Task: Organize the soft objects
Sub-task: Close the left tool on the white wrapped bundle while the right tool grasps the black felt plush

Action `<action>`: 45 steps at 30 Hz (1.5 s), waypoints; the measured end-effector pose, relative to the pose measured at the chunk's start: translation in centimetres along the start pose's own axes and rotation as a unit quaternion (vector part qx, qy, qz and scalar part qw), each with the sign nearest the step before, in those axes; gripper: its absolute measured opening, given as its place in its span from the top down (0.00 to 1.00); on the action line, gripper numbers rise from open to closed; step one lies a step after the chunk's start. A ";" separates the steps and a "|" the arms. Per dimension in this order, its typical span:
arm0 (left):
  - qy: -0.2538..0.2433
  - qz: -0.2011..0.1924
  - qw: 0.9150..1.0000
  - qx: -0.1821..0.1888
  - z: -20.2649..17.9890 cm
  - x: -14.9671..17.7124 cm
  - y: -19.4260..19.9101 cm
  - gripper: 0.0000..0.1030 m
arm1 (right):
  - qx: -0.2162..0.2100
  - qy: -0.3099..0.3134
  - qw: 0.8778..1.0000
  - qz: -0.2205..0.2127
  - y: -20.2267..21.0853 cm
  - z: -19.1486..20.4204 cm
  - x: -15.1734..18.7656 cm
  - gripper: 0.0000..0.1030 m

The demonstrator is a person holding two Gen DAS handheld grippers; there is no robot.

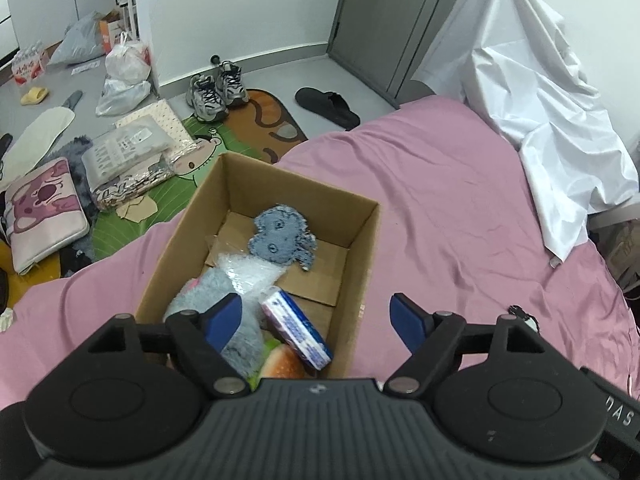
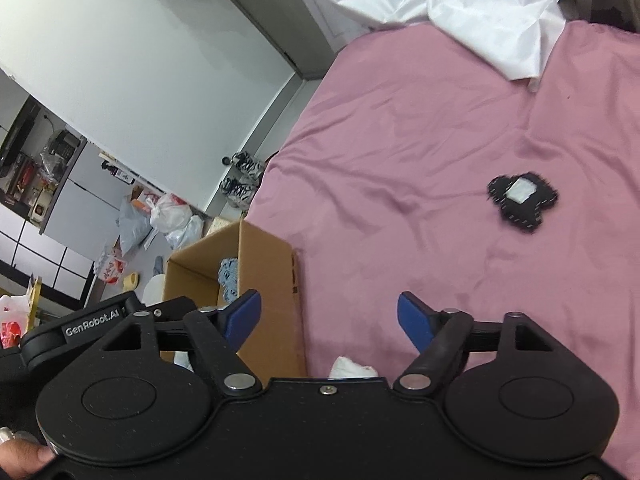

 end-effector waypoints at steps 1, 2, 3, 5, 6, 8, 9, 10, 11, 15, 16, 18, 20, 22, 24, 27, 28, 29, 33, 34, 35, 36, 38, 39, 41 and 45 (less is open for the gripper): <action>-0.001 -0.001 1.000 0.000 -0.3 0.2 0.2 0.22 | -0.001 -0.001 1.000 -0.001 0.2 -0.2 -0.3 0.26; -0.002 -0.001 1.000 -0.001 -0.6 0.4 0.3 0.22 | -0.001 -0.002 1.000 -0.002 0.5 -0.4 -0.5 0.26; -0.004 0.000 1.000 -0.002 -0.8 0.7 0.4 0.22 | -0.001 -0.003 1.000 -0.002 0.7 -0.5 -0.6 0.26; -0.001 0.005 1.000 -0.004 -1.2 1.4 0.5 0.22 | 0.000 -0.003 1.000 -0.004 1.3 -0.8 -1.0 0.25; 0.002 0.010 1.000 -0.006 -1.3 1.7 0.4 0.22 | -0.001 -0.003 1.000 -0.006 1.7 -1.0 -1.2 0.24; 0.006 0.017 1.000 -0.008 -1.6 2.3 0.3 0.22 | -0.005 -0.005 1.000 -0.010 2.2 -1.2 -1.5 0.23; 0.005 0.018 1.000 -0.010 -1.8 2.5 0.3 0.22 | -0.005 -0.005 1.000 -0.011 2.5 -1.3 -1.6 0.22; 0.004 0.019 1.000 -0.012 -2.1 2.8 0.3 0.22 | -0.003 -0.005 1.000 -0.013 2.7 -1.5 -1.7 0.22; 0.002 0.020 1.000 -0.014 -2.4 3.1 0.3 0.22 | -0.001 -0.004 1.000 -0.015 2.9 -1.7 -1.7 0.22; -0.002 0.028 0.999 -0.018 -3.7 4.4 0.3 0.22 | 0.002 -0.006 1.000 -0.019 3.5 -2.6 -2.0 0.22; 0.000 0.031 0.999 -0.019 -4.1 4.7 0.2 0.22 | 0.002 -0.007 1.000 -0.020 3.7 -2.9 -2.2 0.22; 0.005 0.035 0.999 -0.021 -4.7 5.3 0.2 0.22 | 0.003 -0.009 1.000 -0.022 3.9 -3.4 -2.4 0.22; 0.003 0.035 0.999 -0.026 -5.4 5.8 0.1 0.22 | 0.000 -0.012 1.000 -0.026 4.2 -3.9 -2.6 0.21; 0.005 0.038 0.999 -0.031 -5.9 6.4 0.0 0.22 | 0.002 -0.018 0.999 -0.026 4.3 -4.7 -2.9 0.21; 0.012 0.042 0.999 -0.033 -6.3 7.0 -0.1 0.22 | 0.000 -0.028 0.999 -0.028 4.3 -5.5 -3.1 0.21; 0.022 0.046 0.998 -0.044 -6.8 7.9 -0.3 0.22 | 0.001 -0.032 0.999 -0.031 4.5 -6.4 -3.4 0.21; 0.028 0.047 0.997 -0.045 -7.0 8.1 -0.5 0.22 | 0.002 -0.030 0.999 -0.034 4.6 -6.7 -3.5 0.21; 0.034 0.047 0.997 -0.044 -7.2 8.4 -0.6 0.22 | 0.006 -0.029 0.999 -0.037 4.7 -6.9 -3.5 0.21; 0.042 0.034 0.997 -0.057 -8.0 9.0 -1.2 0.22 | 0.009 -0.021 0.999 -0.039 4.8 -7.7 -3.6 0.21; 0.046 0.034 0.997 -0.058 -8.1 9.3 -1.3 0.23 | 0.009 -0.015 0.999 -0.040 4.9 -7.7 -3.6 0.21; 0.050 0.037 0.996 -0.059 -8.3 9.5 -1.6 0.23 | 0.010 -0.007 0.999 -0.040 4.9 -7.7 -3.6 0.21; 0.053 0.040 0.996 -0.061 -8.4 9.7 -1.9 0.23 | 0.012 0.003 0.999 -0.038 4.8 -7.6 -3.6 0.21; 0.057 0.043 0.995 -0.072 -8.5 10.1 -2.4 0.23 | 0.016 0.021 0.999 -0.037 4.8 -7.5 -3.6 0.21; 0.059 0.043 0.994 -0.077 -8.5 10.2 -2.7 0.24 | 0.020 0.032 0.999 -0.035 4.7 -7.6 -3.6 0.21; 0.066 0.045 0.993 -0.082 -8.6 10.4 -3.2 0.25 | 0.025 0.041 0.998 -0.031 4.5 -7.9 -3.7 0.21; 0.073 0.042 0.992 -0.098 -8.6 10.6 -4.2 0.25 | 0.035 0.050 0.998 -0.021 3.6 -9.1 -4.0 0.21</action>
Point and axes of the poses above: each gripper's, at about its wrist camera, not at the fingertips, and y roughly against the way its jaws point, z to its left, x to its underside, the point moved 7 cm from there along -y, roughly the way its jaws point, and after that the axes turned 10 degrees about -x, right-handed, at the moved point
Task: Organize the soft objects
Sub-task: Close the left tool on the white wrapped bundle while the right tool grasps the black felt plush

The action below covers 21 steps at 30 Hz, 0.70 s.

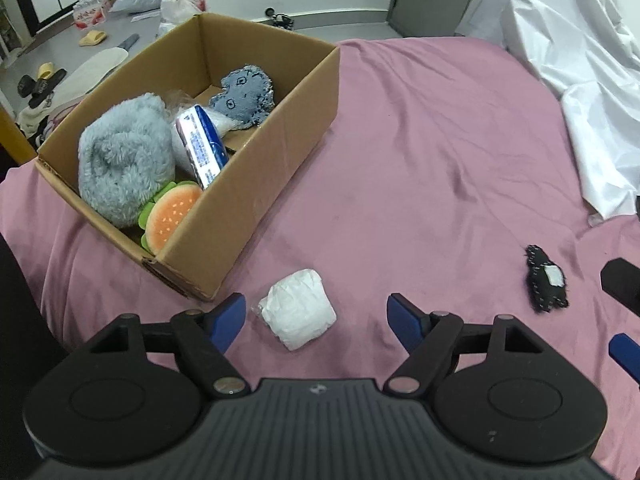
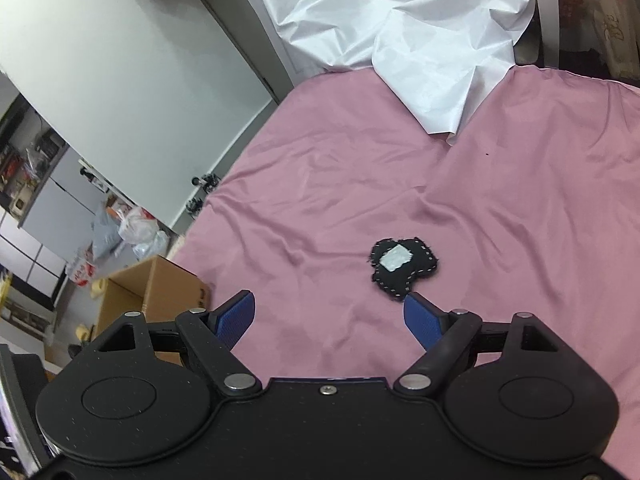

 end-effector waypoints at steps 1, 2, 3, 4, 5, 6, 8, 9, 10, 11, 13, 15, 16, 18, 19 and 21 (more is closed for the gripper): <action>0.001 0.000 1.000 -0.005 0.0 0.1 -0.3 0.25 | 0.005 0.005 1.000 0.005 -0.4 -0.3 0.0 0.21; 0.001 0.002 1.000 -0.010 0.0 0.1 -0.6 0.25 | 0.010 0.010 1.000 0.011 -0.9 -0.7 -0.1 0.21; 0.002 0.004 1.000 -0.013 -0.1 0.2 -0.9 0.25 | 0.014 0.016 1.000 0.014 -1.3 -0.9 0.0 0.21; 0.005 0.008 1.000 -0.018 0.0 0.3 -1.2 0.25 | 0.017 0.020 1.000 0.016 -1.6 -1.2 0.0 0.21; 0.008 0.010 1.000 -0.022 0.0 0.4 -1.5 0.25 | 0.018 0.024 0.999 0.017 -2.0 -1.4 0.0 0.21; 0.010 0.012 1.000 -0.025 0.0 0.4 -1.8 0.26 | 0.021 0.026 0.999 0.018 -2.2 -1.6 0.0 0.21; 0.013 0.017 0.999 -0.034 -0.1 0.6 -2.5 0.28 | 0.031 0.034 0.999 0.018 -2.6 -1.7 0.0 0.21; 0.017 0.021 0.999 -0.036 -0.1 0.7 -2.9 0.30 | 0.036 0.041 0.998 0.015 -2.7 -1.6 0.0 0.21; 0.022 0.027 0.999 -0.037 -0.1 0.8 -3.2 0.34 | 0.037 0.050 0.998 0.013 -2.8 -1.5 0.0 0.21; 0.027 0.034 0.998 -0.039 -0.1 0.9 -3.6 0.41 | 0.036 0.058 0.998 0.013 -3.0 -1.4 0.1 0.21; 0.035 0.050 0.997 -0.047 -0.1 1.1 -4.3 0.52 | 0.034 0.061 0.997 0.014 -3.4 -1.4 0.0 0.21; 0.048 0.057 0.996 -0.049 -0.4 0.9 -4.7 0.56 | 0.034 0.059 0.998 0.016 -3.8 -1.6 0.1 0.21; 0.050 0.053 0.996 -0.055 -0.6 0.7 -4.6 0.57 | 0.035 0.061 0.997 0.018 -4.1 -1.7 0.2 0.21; 0.052 0.044 0.996 -0.057 -1.1 0.2 -4.3 0.57 | 0.043 0.071 0.996 0.020 -4.6 -1.8 0.3 0.21; 0.054 0.041 0.996 -0.056 -1.4 -0.1 -4.2 0.57 | 0.049 0.076 0.996 0.019 -4.8 -1.9 0.3 0.21; 0.057 0.036 0.996 -0.054 -2.1 -0.7 -4.0 0.57 | 0.055 0.084 0.995 0.014 -5.2 -2.1 0.3 0.21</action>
Point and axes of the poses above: each gripper's, at about its wrist camera, not at the fingertips, and y roughly against the way its jaws point, z to its left, x to its underside, the point moved 7 cm from there along -y, roughly the way its jaws point, and after that the axes turned 10 degrees about -x, right-handed, at the moved point
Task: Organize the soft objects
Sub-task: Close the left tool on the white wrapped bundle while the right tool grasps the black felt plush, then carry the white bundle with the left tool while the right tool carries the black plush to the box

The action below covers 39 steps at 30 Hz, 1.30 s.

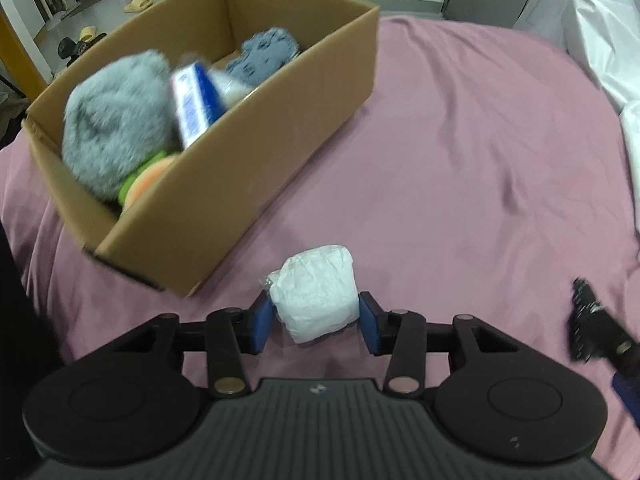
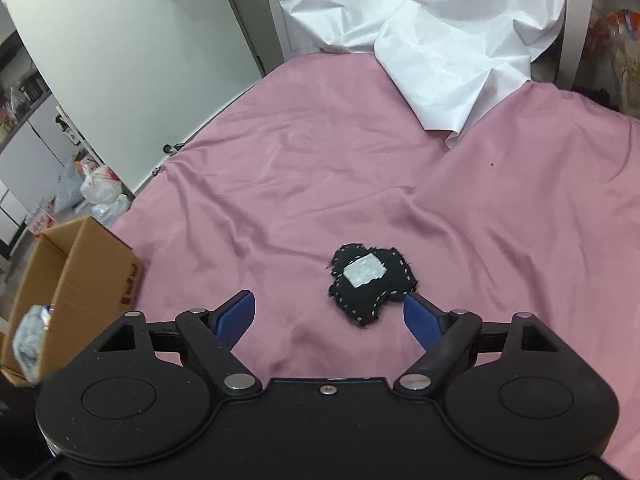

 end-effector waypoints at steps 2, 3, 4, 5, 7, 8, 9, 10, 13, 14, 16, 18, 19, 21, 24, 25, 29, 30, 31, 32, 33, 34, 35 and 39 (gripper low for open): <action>0.001 -0.002 1.000 0.004 -0.7 -0.6 0.0 0.57 | 0.005 0.007 1.000 -0.003 -0.3 -0.1 0.0 0.21; 0.000 -0.001 1.000 0.006 -1.0 -0.9 0.1 0.57 | 0.008 0.010 1.000 -0.002 -0.5 -0.1 0.0 0.21; -0.001 -0.001 1.000 0.006 -1.3 -1.2 0.0 0.57 | 0.010 0.012 1.000 -0.002 -0.7 -0.2 0.0 0.21; -0.002 -0.001 1.000 0.006 -1.6 -1.5 -0.1 0.57 | 0.014 0.011 1.000 -0.003 -1.0 -0.3 0.0 0.21; -0.004 -0.001 1.000 0.005 -2.2 -1.9 -0.4 0.57 | 0.023 0.007 1.000 0.006 -1.7 -0.9 0.2 0.22; -0.006 0.000 1.000 0.004 -2.4 -2.0 -0.6 0.57 | 0.027 0.003 1.000 0.011 -2.1 -1.3 0.3 0.23; -0.007 0.001 1.000 0.003 -2.6 -2.1 -0.7 0.57 | 0.031 -0.001 0.999 0.015 -2.4 -1.6 0.3 0.23; -0.008 0.003 1.000 0.003 -2.7 -2.2 -1.0 0.57 | 0.032 -0.003 0.999 0.017 -2.6 -1.8 0.4 0.26; -0.011 0.006 1.000 0.003 -3.0 -2.6 -1.5 0.57 | 0.030 -0.004 0.999 0.022 -3.1 -2.0 0.5 0.34; -0.012 0.006 1.000 0.003 -3.1 -2.6 -1.5 0.57 | 0.030 -0.002 0.999 0.024 -3.3 -2.0 0.5 0.37; -0.015 0.006 1.000 0.004 -3.1 -2.4 -1.4 0.57 | 0.035 0.005 0.999 0.024 -3.6 -2.0 0.5 0.44; -0.017 0.007 1.000 0.005 -3.0 -2.7 -1.4 0.57 | 0.045 0.017 0.999 0.026 -3.7 -2.0 0.6 0.54; -0.018 0.006 1.000 0.006 -2.9 -2.7 -1.4 0.57 | 0.048 0.024 0.998 0.026 -3.7 -2.1 0.6 0.59; -0.019 0.002 1.000 0.008 -2.8 -2.9 -1.2 0.57 | 0.051 0.030 0.998 0.026 -3.6 -2.1 0.5 0.78; -0.019 -0.003 1.000 0.012 -2.4 -3.0 -0.6 0.57 | 0.044 0.026 0.998 0.027 -3.3 -2.1 0.5 0.83; -0.019 -0.004 1.000 0.015 -2.3 -3.1 -0.4 0.57 | 0.042 0.028 0.998 0.027 -3.2 -2.0 0.5 0.84; -0.021 -0.010 0.999 0.023 -1.7 -2.9 0.7 0.57 | 0.034 0.043 0.998 0.021 -2.5 -1.2 0.4 0.86; -0.021 -0.012 0.999 0.026 -1.5 -2.9 1.0 0.57 | 0.032 0.045 0.998 0.019 -2.3 -1.1 0.3 0.87; -0.021 -0.014 0.999 0.029 -1.2 -2.9 1.2 0.57 | 0.030 0.046 0.998 0.016 -2.0 -0.9 0.2 0.87; -0.022 -0.016 0.999 0.032 -1.0 -2.9 1.5 0.57 | 0.028 0.044 0.999 0.013 -1.7 -0.8 0.1 0.87; -0.023 -0.019 0.999 0.035 -0.7 -2.9 1.8 0.57 | 0.026 0.043 0.999 0.010 -1.5 -0.8 0.0 0.87; -0.024 -0.022 0.999 0.038 -0.5 -3.0 2.1 0.57 | 0.025 0.043 0.999 0.007 -1.2 -0.7 -0.1 0.87; -0.025 -0.026 0.999 0.039 -0.2 -3.1 2.4 0.57 | 0.024 0.043 0.999 0.004 -0.9 -0.6 -0.2 0.87; -0.029 -0.041 0.998 0.048 0.8 -3.9 3.7 0.57 | 0.019 0.055 0.998 -0.009 0.3 0.4 -0.5 0.87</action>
Point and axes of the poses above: each gripper's, at about its wrist camera, not at the fingertips, and y roughly against the way its jaws point, z to its left, x to its underside, the point moved 7 cm from there along -y, roughly the way its jaws point, and after that the axes turned 10 degrees about -x, right-handed, at the moved point
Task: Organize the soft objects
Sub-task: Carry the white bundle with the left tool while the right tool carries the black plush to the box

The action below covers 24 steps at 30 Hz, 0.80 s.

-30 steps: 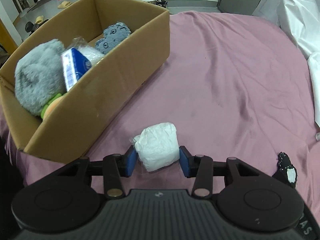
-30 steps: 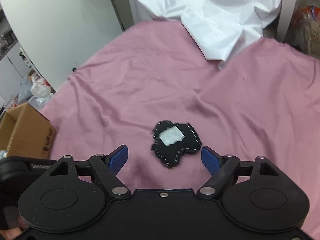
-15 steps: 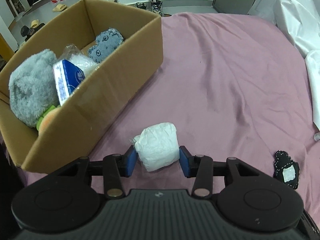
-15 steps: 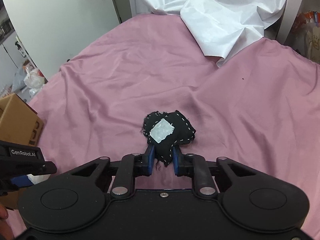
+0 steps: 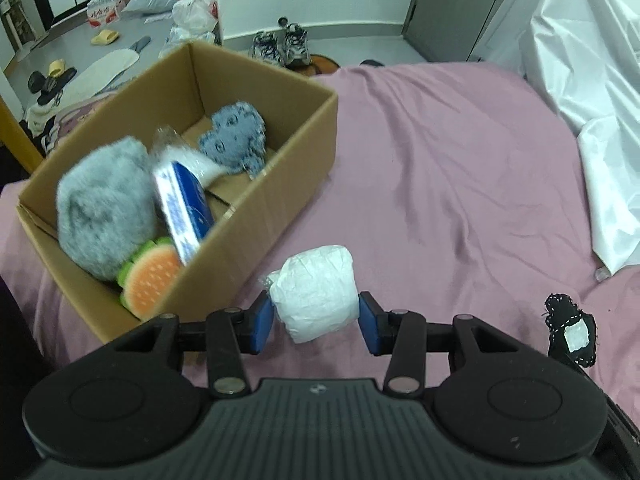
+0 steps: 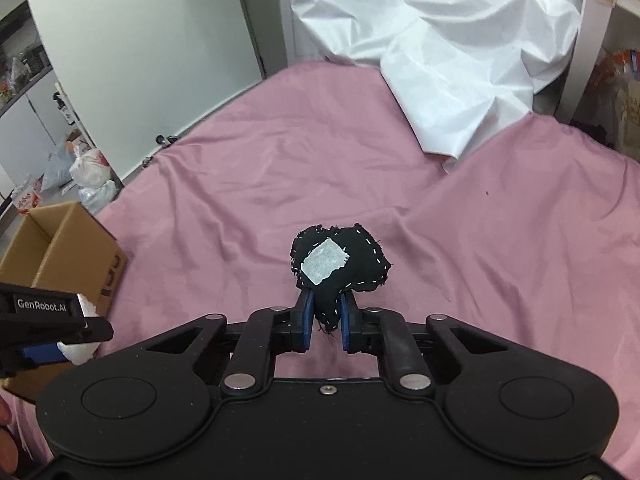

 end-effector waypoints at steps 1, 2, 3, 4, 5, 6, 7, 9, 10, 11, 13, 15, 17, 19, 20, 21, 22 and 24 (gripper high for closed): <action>-0.001 -0.004 1.000 0.003 0.2 -0.2 0.4 0.57 | -0.001 0.004 1.000 -0.003 0.3 0.3 -0.1 0.87; -0.002 -0.006 1.000 0.007 0.4 -0.4 0.6 0.57 | -0.001 0.007 1.000 -0.005 0.6 0.5 -0.3 0.87; -0.003 -0.009 1.000 0.011 0.6 -0.6 1.0 0.57 | -0.003 0.011 1.000 -0.009 0.9 0.8 -0.4 0.87; -0.005 -0.012 1.000 0.015 0.8 -0.8 1.4 0.57 | -0.005 0.014 1.000 -0.013 1.1 1.1 -0.6 0.87; -0.007 -0.016 1.000 0.019 0.9 -1.0 1.8 0.57 | -0.007 0.015 1.000 -0.016 1.4 1.3 -0.7 0.87; -0.008 -0.020 0.999 0.023 1.1 -1.2 2.2 0.57 | -0.009 0.017 1.000 -0.019 1.6 1.6 -0.9 0.87; -0.008 -0.025 0.999 0.026 1.2 -1.4 2.6 0.57 | -0.009 0.021 1.000 -0.021 1.7 1.8 -1.0 0.87; -0.004 -0.031 0.999 0.026 1.6 -1.7 3.0 0.57 | -0.009 0.031 0.999 -0.028 2.1 2.4 -1.2 0.87; -0.003 -0.034 0.999 0.028 1.7 -1.9 3.2 0.57 | -0.011 0.035 0.999 -0.030 2.3 2.7 -1.2 0.87; -0.003 -0.037 0.999 0.031 1.7 -2.0 3.4 0.57 | -0.014 0.037 0.999 -0.031 2.5 3.0 -1.2 0.87; -0.006 -0.045 0.998 0.034 2.0 -2.3 3.9 0.57 | -0.018 0.042 0.998 -0.035 2.9 3.6 -1.3 0.87; -0.007 -0.050 0.998 0.036 2.4 -2.6 4.3 0.57 | -0.021 0.048 0.998 -0.040 3.3 4.2 -1.4 0.87; -0.008 -0.050 0.998 0.040 2.9 -2.7 4.4 0.57 | -0.027 0.052 0.997 -0.046 3.7 4.9 -1.6 0.87; -0.010 -0.049 0.998 0.045 3.3 -2.8 4.6 0.57 | -0.035 0.055 0.996 -0.053 4.1 5.6 -1.9 0.87; -0.011 -0.049 0.998 0.046 3.4 -2.8 4.7 0.57 | -0.038 0.057 0.996 -0.055 4.2 5.9 -2.0 0.87; -0.013 -0.050 0.998 0.047 3.6 -2.9 4.9 0.57 | -0.040 0.059 0.996 -0.057 4.4 6.2 -2.1 0.87; -0.014 -0.052 0.997 0.048 3.8 -3.0 5.0 0.57 | -0.043 0.060 0.996 -0.059 4.5 6.6 -2.1 0.87; -0.018 -0.056 0.997 0.052 4.2 -3.3 5.2 0.57 | -0.048 0.063 0.995 -0.061 4.7 7.1 -2.2 0.87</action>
Point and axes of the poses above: each gripper's, at about its wrist camera, not at the fingertips, and y roughly against the way its jaws point, z to its left, x to its underside, the point moved 7 cm from there along -y, roughly the way its jaws point, and after that the axes turned 10 degrees about -x, right-handed, at the moved point
